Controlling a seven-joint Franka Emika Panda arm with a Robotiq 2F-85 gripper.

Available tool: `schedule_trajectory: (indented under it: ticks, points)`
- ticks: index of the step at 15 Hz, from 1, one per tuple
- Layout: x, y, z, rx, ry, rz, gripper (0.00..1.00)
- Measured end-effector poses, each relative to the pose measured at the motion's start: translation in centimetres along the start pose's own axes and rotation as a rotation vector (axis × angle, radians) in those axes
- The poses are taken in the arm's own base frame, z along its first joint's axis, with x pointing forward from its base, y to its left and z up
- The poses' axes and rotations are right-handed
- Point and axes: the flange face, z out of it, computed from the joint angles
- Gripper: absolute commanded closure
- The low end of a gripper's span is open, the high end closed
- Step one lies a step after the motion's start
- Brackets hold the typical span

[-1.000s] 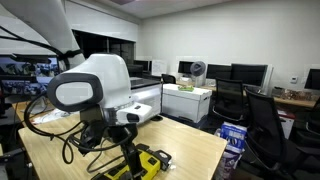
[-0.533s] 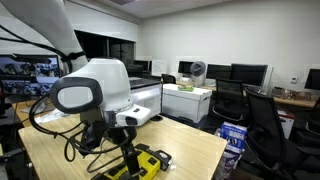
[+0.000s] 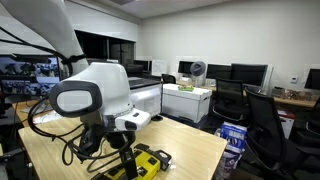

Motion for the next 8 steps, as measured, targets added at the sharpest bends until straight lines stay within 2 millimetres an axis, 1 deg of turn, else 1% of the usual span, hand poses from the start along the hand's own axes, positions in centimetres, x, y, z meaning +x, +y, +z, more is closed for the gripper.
schedule_trajectory:
  ticks: [4,5,6,7,8]
  points:
    - [-0.02,0.01,0.02,0.0,-0.001,0.0,0.0]
    - [-0.02,0.0,0.03,0.0,-0.002,0.0,0.02]
    - [-0.02,0.01,0.03,0.0,-0.002,0.0,0.27]
    - [-0.02,0.01,0.03,0.0,-0.002,0.0,0.27]
    - [-0.02,0.01,0.03,0.0,-0.003,0.0,0.02]
